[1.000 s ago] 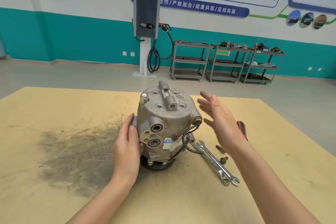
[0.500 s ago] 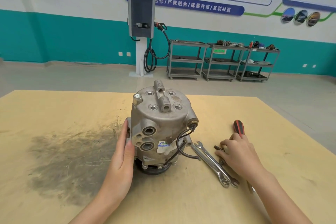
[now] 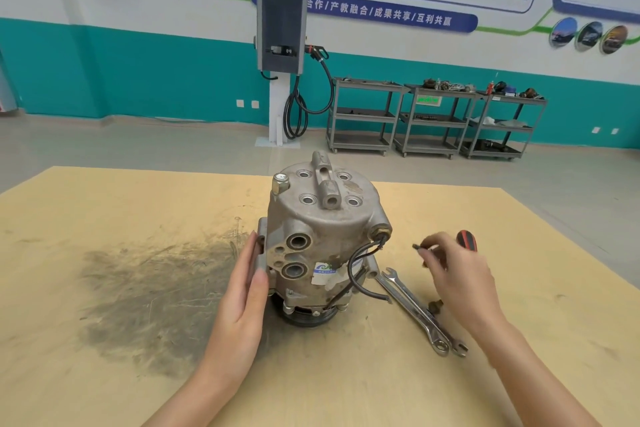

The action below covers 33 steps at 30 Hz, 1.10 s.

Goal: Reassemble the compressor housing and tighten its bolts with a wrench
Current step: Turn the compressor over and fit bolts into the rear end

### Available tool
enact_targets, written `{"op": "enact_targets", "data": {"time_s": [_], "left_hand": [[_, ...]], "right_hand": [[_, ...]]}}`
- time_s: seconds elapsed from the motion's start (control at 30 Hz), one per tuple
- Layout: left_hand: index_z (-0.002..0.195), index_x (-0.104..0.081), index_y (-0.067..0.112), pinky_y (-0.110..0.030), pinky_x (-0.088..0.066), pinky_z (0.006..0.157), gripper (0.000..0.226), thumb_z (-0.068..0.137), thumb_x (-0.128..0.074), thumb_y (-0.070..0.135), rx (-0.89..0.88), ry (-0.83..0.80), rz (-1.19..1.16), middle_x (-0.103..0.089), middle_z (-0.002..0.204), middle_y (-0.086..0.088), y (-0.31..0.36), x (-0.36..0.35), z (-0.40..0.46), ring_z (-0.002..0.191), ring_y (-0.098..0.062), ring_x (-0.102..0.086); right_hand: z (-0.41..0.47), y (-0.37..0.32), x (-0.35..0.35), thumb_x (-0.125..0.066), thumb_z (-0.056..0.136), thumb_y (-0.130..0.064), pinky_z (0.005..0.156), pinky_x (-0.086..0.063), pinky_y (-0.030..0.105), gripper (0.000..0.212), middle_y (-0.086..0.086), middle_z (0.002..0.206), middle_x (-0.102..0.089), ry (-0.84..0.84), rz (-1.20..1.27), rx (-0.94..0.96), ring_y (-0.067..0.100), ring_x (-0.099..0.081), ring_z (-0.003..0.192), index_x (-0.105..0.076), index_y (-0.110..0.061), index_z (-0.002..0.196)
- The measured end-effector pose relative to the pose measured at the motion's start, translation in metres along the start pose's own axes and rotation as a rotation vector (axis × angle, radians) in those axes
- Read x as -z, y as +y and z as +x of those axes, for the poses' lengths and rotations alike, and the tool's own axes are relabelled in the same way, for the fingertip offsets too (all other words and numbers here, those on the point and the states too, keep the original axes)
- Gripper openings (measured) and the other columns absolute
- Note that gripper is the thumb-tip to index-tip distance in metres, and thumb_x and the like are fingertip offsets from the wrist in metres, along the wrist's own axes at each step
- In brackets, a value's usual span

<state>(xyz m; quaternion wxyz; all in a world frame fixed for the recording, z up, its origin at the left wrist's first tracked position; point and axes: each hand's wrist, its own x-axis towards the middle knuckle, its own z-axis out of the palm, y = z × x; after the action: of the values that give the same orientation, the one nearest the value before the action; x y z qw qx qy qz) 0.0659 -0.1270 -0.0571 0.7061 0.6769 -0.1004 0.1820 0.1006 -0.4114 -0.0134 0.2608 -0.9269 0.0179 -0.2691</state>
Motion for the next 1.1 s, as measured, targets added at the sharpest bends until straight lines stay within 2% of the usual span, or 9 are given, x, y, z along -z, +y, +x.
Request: {"op": "enact_targets", "data": {"time_s": [0.13, 0.2, 0.4, 0.5, 0.63, 0.8, 0.93, 1.03, 1.1], "left_hand": [[0.144, -0.034, 0.039, 0.002, -0.026, 0.101, 0.051, 0.094, -0.041, 0.035, 0.003, -0.008, -0.005, -0.039, 0.141, 0.042, 0.002, -0.001, -0.006, 0.135, 0.019, -0.028], [0.142, -0.035, 0.040, 0.004, -0.028, 0.097, 0.050, 0.093, -0.042, 0.034, 0.010, -0.011, -0.023, -0.040, 0.138, 0.045, 0.003, -0.001, -0.007, 0.132, 0.021, -0.030], [0.142, -0.035, 0.036, 0.004, -0.031, 0.094, 0.052, 0.092, -0.044, 0.029, 0.004, 0.004, -0.037, -0.043, 0.137, 0.043, 0.002, 0.002, -0.010, 0.130, 0.019, -0.035], [0.141, -0.037, 0.036, 0.002, -0.032, 0.096, 0.051, 0.091, -0.045, 0.026, -0.004, 0.006, -0.048, -0.045, 0.138, 0.040, 0.002, 0.001, -0.011, 0.132, 0.016, -0.037], [0.140, -0.038, 0.039, -0.002, -0.034, 0.098, 0.052, 0.091, -0.046, 0.024, 0.016, -0.005, -0.095, -0.046, 0.140, 0.035, 0.003, 0.001, -0.012, 0.134, 0.011, -0.038], [0.138, -0.037, 0.043, 0.000, -0.036, 0.095, 0.051, 0.091, -0.047, 0.027, 0.028, -0.022, -0.097, -0.047, 0.136, 0.040, 0.003, 0.001, -0.013, 0.131, 0.014, -0.039], [0.136, -0.038, 0.049, -0.005, -0.036, 0.100, 0.048, 0.093, -0.049, 0.031, 0.030, -0.020, -0.081, -0.047, 0.139, 0.036, 0.002, 0.001, -0.013, 0.133, 0.012, -0.039], [0.136, -0.039, 0.049, -0.006, -0.034, 0.103, 0.043, 0.096, -0.052, 0.039, 0.027, -0.014, -0.066, -0.045, 0.140, 0.038, 0.001, 0.001, -0.012, 0.134, 0.013, -0.037], [0.136, -0.037, 0.050, -0.005, -0.034, 0.103, 0.048, 0.091, -0.050, 0.039, 0.030, -0.012, -0.054, -0.045, 0.139, 0.039, 0.001, 0.001, -0.011, 0.134, 0.013, -0.037]], "right_hand": [[0.024, -0.049, 0.031, -0.065, 0.091, -0.020, 0.068, -0.050, 0.028, 0.004, -0.005, 0.070, -0.069, 0.041, 0.507, 0.049, 0.008, -0.063, 0.069, -0.068, -0.023, 0.091], [0.035, -0.074, 0.048, -0.063, 0.092, -0.019, 0.068, -0.050, 0.025, 0.006, -0.005, 0.073, -0.069, 0.033, 0.634, 0.127, 0.005, -0.061, 0.069, -0.067, -0.023, 0.093], [0.059, -0.122, 0.061, -0.066, 0.088, -0.026, 0.070, -0.048, 0.024, 0.012, -0.006, 0.081, -0.064, -0.159, 0.441, 0.341, 0.010, -0.059, 0.079, -0.064, -0.025, 0.100], [0.065, -0.131, 0.054, -0.069, 0.086, -0.027, 0.068, -0.042, 0.021, 0.014, -0.013, 0.082, -0.062, -0.161, 0.245, 0.413, 0.008, -0.053, 0.078, -0.063, -0.025, 0.099], [0.068, -0.137, 0.047, -0.070, 0.087, -0.029, 0.069, -0.036, 0.013, 0.012, -0.019, 0.083, -0.058, -0.161, 0.120, 0.460, 0.004, -0.049, 0.080, -0.061, -0.029, 0.095], [0.072, -0.141, 0.045, -0.069, 0.087, -0.030, 0.070, -0.033, 0.009, 0.009, -0.014, 0.089, -0.061, -0.189, 0.055, 0.509, 0.009, -0.050, 0.085, -0.066, -0.029, 0.096], [0.073, -0.136, 0.047, -0.063, 0.092, -0.027, 0.076, -0.039, 0.021, 0.014, -0.012, 0.100, -0.060, -0.240, 0.142, 0.474, 0.004, -0.055, 0.087, -0.073, -0.027, 0.102], [0.070, -0.132, 0.045, -0.063, 0.092, -0.025, 0.077, -0.040, 0.023, 0.016, -0.015, 0.104, -0.060, -0.251, 0.202, 0.434, -0.008, -0.054, 0.087, -0.073, -0.029, 0.103], [0.069, -0.132, 0.043, -0.065, 0.091, -0.025, 0.077, -0.044, 0.025, 0.012, -0.016, 0.101, -0.062, -0.235, 0.239, 0.386, -0.007, -0.056, 0.085, -0.073, -0.029, 0.099]]}}
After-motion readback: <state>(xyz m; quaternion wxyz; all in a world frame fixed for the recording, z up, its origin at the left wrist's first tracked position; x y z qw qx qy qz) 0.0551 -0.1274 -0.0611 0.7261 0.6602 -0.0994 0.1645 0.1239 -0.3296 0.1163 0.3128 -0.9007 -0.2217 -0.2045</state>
